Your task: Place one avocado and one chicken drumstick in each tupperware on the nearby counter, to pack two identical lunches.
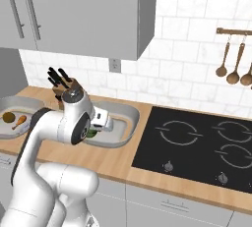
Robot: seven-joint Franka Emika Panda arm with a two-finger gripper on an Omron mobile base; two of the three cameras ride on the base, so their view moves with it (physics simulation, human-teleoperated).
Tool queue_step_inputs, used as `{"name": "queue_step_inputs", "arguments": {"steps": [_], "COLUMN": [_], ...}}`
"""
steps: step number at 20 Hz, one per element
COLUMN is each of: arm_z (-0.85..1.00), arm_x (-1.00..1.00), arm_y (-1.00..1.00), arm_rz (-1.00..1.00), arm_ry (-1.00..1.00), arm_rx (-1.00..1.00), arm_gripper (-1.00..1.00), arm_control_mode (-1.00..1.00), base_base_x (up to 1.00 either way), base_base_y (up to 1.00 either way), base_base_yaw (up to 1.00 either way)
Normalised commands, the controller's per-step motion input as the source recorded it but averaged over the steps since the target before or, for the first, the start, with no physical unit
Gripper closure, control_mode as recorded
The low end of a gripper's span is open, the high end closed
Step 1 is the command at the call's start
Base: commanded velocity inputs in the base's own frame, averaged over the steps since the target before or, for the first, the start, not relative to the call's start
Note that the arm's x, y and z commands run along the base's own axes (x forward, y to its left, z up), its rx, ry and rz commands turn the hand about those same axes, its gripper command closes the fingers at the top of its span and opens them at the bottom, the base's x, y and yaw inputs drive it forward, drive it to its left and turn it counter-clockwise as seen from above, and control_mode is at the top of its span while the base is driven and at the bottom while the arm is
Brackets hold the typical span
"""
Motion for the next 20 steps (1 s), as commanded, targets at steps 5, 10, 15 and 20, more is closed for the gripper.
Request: {"name": "queue_step_inputs", "arguments": {"steps": [5,10,15,20], "arm_z": [-0.26,-0.22,-0.46,-0.55], "arm_x": [1.00,1.00,0.88,0.81], "arm_y": [-0.31,-0.07,0.12,0.29], "arm_rz": [-0.04,-0.01,0.00,0.00], "arm_ry": [0.28,0.09,0.00,-0.04], "arm_rx": [0.00,0.00,-0.01,0.00], "arm_gripper": [1.00,1.00,1.00,-1.00], "arm_control_mode": [-1.00,-1.00,-1.00,-1.00], "base_base_x": [0.00,0.00,0.00,0.00], "base_base_y": [0.00,0.00,0.00,0.00], "base_base_yaw": [0.00,0.00,0.00,0.00]}}
